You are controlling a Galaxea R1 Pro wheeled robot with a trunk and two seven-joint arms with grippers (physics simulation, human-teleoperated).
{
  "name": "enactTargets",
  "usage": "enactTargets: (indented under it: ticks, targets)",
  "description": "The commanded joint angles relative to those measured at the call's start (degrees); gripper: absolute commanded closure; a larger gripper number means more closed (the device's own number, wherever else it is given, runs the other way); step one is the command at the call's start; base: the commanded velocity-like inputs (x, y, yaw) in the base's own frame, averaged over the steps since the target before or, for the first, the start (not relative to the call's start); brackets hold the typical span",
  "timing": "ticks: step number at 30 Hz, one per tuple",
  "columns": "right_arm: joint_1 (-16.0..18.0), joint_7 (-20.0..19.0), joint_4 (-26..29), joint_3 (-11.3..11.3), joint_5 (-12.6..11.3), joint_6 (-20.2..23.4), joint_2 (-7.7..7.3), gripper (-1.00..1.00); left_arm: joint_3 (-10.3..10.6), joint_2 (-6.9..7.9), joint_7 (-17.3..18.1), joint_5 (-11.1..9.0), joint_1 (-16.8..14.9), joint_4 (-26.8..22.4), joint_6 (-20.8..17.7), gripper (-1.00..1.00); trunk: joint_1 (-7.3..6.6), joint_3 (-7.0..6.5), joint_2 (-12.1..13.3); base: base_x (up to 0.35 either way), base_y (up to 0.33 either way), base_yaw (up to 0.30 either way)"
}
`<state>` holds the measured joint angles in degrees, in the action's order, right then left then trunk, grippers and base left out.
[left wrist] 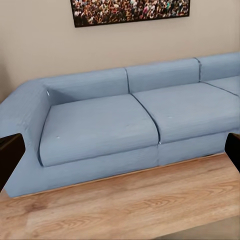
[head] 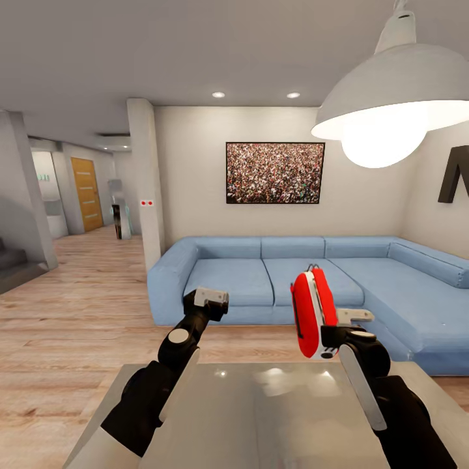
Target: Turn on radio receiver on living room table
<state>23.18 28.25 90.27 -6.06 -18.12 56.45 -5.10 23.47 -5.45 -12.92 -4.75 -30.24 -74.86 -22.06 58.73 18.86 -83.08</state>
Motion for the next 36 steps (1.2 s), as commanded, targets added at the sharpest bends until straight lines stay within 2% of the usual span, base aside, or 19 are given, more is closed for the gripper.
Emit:
enactTargets:
  ticks: [1, 14, 17, 21, 24, 36]
  targets:
    - [0.02, -0.03, -0.02, 0.01, 0.36, -0.03, 0.00, 1.00, 0.00, 0.00, 0.00, 0.00, 0.00, 0.04, 0.00, -1.00, 0.00, -0.01, 0.00, 0.000, 0.000, 0.000]
    - [0.02, -0.03, -2.84, -0.09, 0.00, -0.02, 0.17, 1.00, 0.00, 0.00, 0.00, 0.00, 0.00, 1.77, 0.08, -1.00, 0.00, -0.01, 0.00, 0.000, 0.000, 0.000]
    - [0.02, -0.03, -4.59, -0.09, -1.24, -0.01, 0.13, 1.00, 0.00, 0.00, 0.00, 0.00, 0.00, 1.81, 0.09, -1.00, 0.00, -0.01, 0.00, 0.000, 0.000, 0.000]
    - [0.02, -0.03, -6.80, -0.07, -4.13, 0.04, 0.00, 1.00, 0.00, 0.00, 0.00, 0.00, 0.00, 1.82, 0.09, -1.00, 0.00, -0.01, 0.00, 0.000, 0.000, 0.000]
    - [0.02, -0.03, -7.98, -0.03, -5.07, 0.04, -0.06, 1.00, 0.00, 0.00, 0.00, 0.00, 0.00, 1.83, 0.09, -1.00, 0.00, -0.01, 0.00, 0.000, 0.000, 0.000]
    - [0.02, -0.03, -11.69, -0.01, -5.52, -0.02, -0.17, 1.00, 0.00, 0.00, 0.00, 0.00, 0.00, 1.83, 0.09, -1.00, 0.00, -0.01, 0.00, 0.000, 0.000, 0.000]
